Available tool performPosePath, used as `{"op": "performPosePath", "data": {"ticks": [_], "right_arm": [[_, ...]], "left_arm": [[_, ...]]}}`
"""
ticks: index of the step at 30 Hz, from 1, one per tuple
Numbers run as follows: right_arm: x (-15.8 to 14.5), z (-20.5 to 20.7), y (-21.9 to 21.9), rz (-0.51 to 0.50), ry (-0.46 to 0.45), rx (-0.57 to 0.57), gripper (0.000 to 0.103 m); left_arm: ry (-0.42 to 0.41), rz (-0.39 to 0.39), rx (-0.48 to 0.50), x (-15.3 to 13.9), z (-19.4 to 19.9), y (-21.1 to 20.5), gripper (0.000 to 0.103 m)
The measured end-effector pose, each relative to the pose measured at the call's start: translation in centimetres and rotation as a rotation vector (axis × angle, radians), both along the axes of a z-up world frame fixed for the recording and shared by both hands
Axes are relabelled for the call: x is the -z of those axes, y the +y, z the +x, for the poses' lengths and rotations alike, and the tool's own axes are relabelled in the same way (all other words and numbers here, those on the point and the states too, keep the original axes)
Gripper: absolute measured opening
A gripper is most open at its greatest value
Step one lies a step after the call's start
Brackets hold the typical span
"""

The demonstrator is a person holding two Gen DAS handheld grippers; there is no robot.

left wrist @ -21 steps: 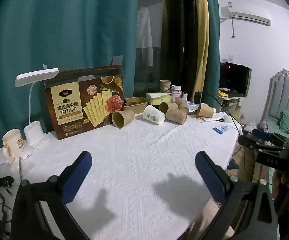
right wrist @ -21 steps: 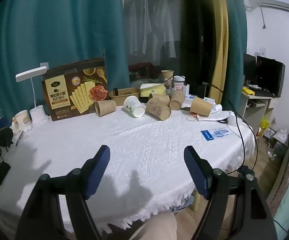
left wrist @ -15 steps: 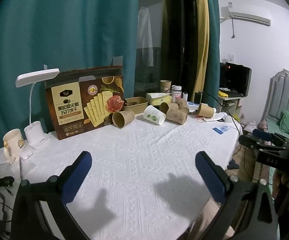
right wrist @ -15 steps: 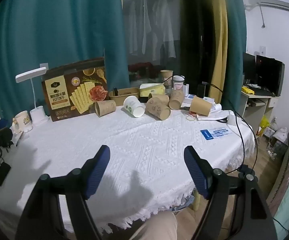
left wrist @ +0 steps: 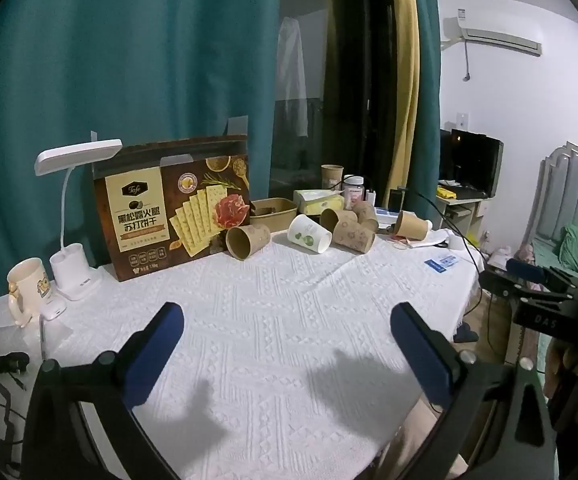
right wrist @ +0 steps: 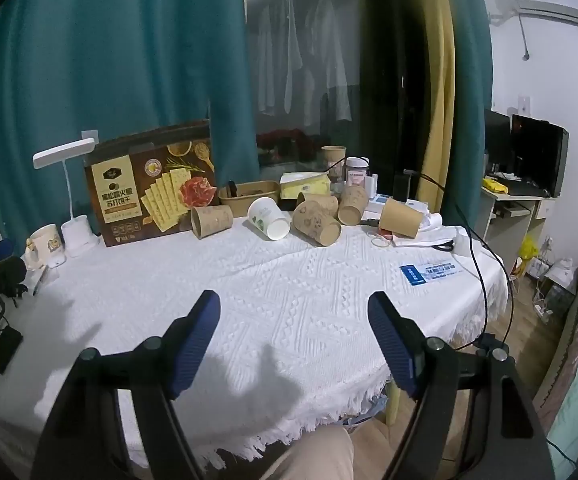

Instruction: Flip cup upright

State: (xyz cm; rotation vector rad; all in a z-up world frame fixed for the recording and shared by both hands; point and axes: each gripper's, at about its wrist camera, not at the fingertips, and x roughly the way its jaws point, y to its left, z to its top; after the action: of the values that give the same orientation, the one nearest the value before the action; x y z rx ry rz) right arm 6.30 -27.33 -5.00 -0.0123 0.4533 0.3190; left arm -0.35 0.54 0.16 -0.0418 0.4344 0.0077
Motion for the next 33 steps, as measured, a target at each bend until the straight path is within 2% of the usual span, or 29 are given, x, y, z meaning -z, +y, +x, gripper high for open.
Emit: {"op": "performPosePath", "data": {"ticks": [33], "right_arm": [[-0.08,-0.15,-0.06,0.012,0.006,-0.013,0.074]], "left_arm": [[-0.002,0.001,-0.004,-0.58,-0.26,0.27,0.103]]}}
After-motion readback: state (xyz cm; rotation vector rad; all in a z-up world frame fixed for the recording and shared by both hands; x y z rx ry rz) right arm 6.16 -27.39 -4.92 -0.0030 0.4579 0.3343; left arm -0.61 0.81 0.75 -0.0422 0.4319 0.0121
